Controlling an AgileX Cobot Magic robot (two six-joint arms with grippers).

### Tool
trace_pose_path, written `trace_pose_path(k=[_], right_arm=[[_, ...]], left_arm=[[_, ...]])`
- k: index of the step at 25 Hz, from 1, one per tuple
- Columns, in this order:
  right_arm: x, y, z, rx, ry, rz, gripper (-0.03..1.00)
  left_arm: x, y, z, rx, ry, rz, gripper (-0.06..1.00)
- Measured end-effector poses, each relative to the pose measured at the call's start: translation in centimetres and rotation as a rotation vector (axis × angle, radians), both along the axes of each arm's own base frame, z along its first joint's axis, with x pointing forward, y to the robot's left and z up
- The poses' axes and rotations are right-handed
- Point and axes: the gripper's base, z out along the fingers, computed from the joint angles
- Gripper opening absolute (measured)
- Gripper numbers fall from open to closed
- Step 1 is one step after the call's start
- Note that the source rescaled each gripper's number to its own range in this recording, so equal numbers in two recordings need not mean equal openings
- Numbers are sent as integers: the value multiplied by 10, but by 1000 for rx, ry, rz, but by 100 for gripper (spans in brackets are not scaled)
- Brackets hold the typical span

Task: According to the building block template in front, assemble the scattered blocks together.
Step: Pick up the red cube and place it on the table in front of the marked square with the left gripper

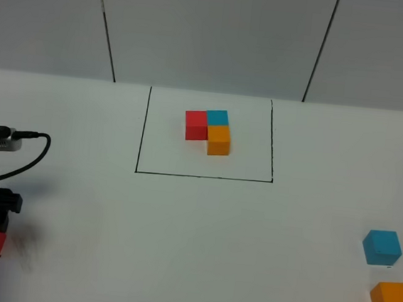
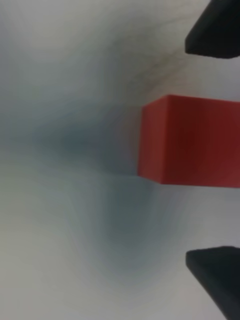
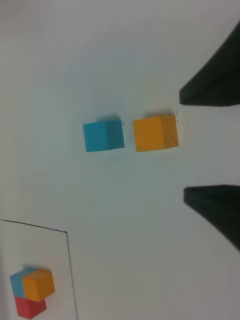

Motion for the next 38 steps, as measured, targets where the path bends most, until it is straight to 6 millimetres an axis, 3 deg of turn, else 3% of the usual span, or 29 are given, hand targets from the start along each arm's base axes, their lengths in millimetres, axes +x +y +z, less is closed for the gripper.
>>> trace_pose_path(k=[15,23,25,27,29,33,38], right_arm=[[0,0,0,0,0,0,0],[0,0,0,0,0,0,0],[0,0,0,0,0,0,0],[0,0,0,0,0,0,0],[0,0,0,0,0,0,0],[0,0,0,0,0,0,0],[0,0,0,0,0,0,0]], left_arm=[[6,0,-37,-6,88,-4,100],[8,0,-42,-8,81,-6,97],[8,0,-42,-8,83,-6,89],[8,0,-42,-8,84,-6,73],[8,0,-42,-8,84,-6,54],[8,0,-42,-8,84,-6,4],[8,0,-42,-8,84,-6,0]])
